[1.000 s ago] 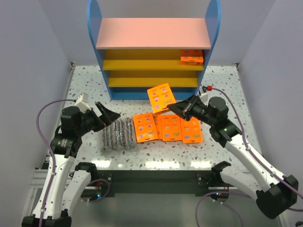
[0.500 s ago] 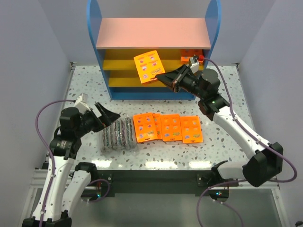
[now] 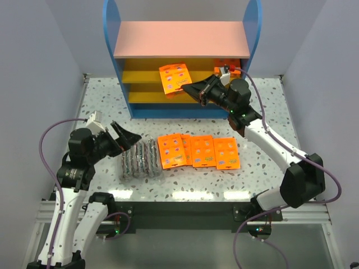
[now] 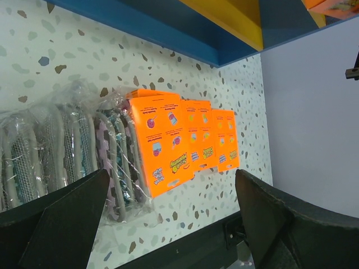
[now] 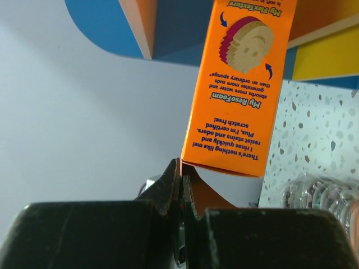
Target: Place and organize the cleaning sponges onto the shelf
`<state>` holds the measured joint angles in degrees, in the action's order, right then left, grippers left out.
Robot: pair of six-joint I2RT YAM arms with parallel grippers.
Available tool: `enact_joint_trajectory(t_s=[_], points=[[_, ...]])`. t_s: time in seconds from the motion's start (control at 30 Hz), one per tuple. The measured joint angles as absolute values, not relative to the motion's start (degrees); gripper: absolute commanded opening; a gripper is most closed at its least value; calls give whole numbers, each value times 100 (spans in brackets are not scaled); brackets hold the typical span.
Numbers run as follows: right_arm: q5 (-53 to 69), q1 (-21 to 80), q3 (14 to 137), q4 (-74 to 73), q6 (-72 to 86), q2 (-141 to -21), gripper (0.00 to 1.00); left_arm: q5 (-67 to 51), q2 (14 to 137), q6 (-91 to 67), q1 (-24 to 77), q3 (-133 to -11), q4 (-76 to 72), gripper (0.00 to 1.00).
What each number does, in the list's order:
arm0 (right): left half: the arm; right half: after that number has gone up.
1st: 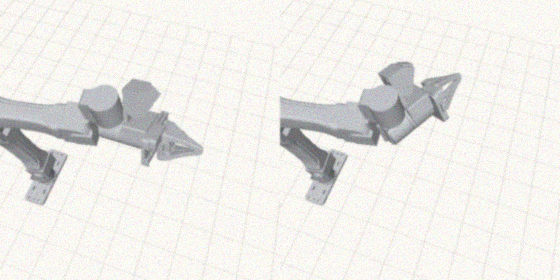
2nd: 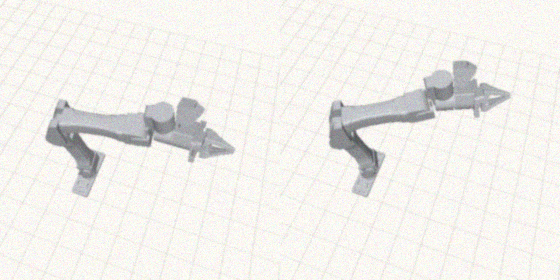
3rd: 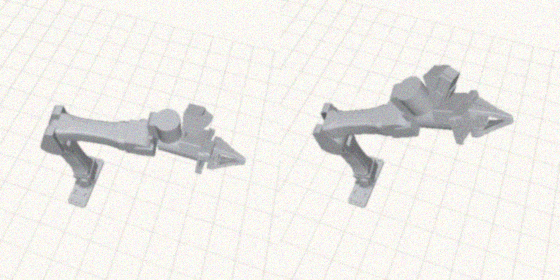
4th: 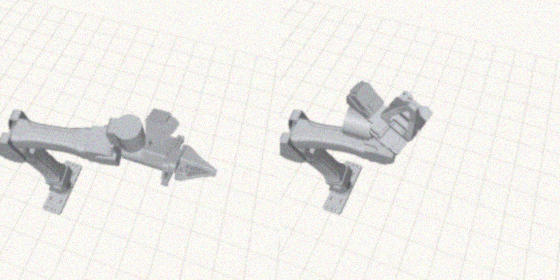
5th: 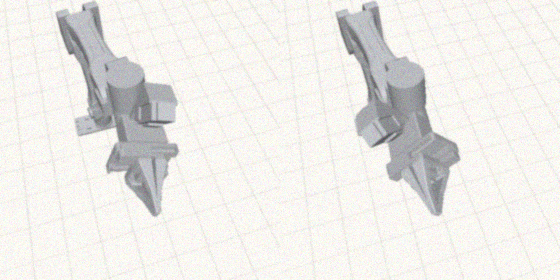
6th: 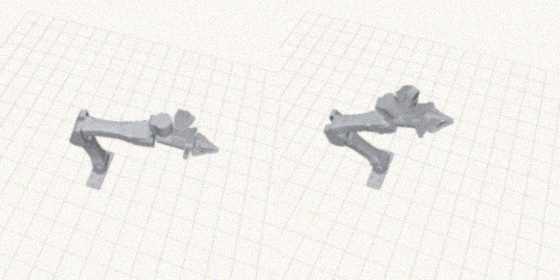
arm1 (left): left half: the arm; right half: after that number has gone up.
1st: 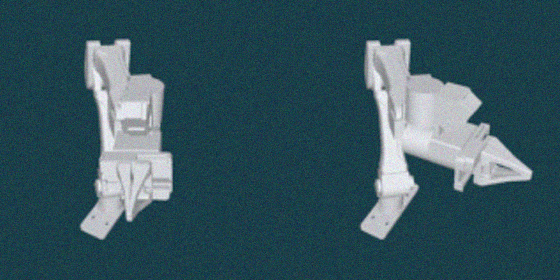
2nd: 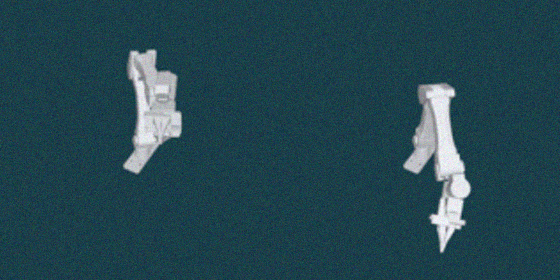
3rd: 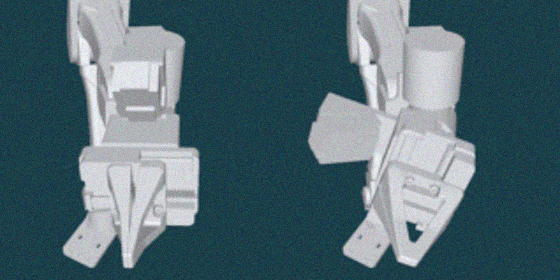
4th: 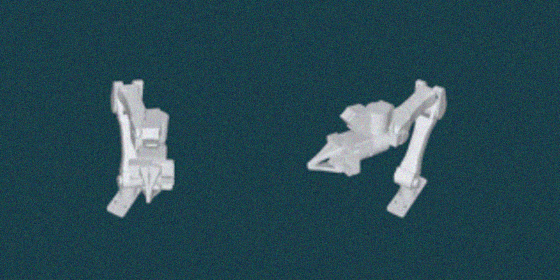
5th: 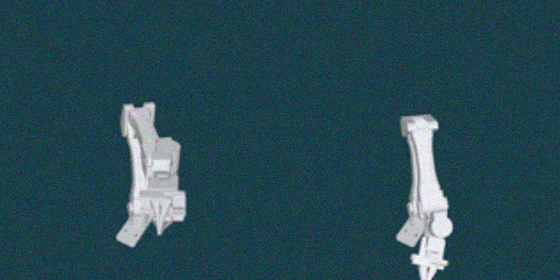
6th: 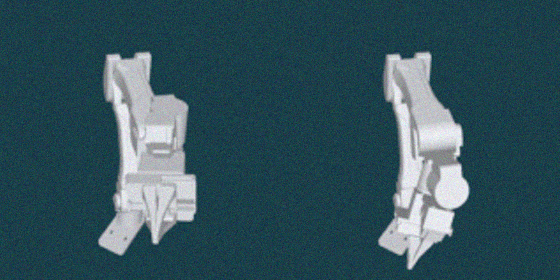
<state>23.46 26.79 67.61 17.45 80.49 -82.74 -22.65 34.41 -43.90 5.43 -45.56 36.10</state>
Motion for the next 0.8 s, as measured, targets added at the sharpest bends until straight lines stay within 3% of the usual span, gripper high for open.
enact_joint_trajectory(t_s=[0.47, 0.8], points=[[1118, 2473, 7037, 1664, 8272, -8702, 0, -2228, 3378, -4397, 543, -4580, 3662, 100], [882, 2475, 7902, 1109, 8364, -9369, 0, -2204, 3291, -4440, 543, -4580, 3675, 100]])
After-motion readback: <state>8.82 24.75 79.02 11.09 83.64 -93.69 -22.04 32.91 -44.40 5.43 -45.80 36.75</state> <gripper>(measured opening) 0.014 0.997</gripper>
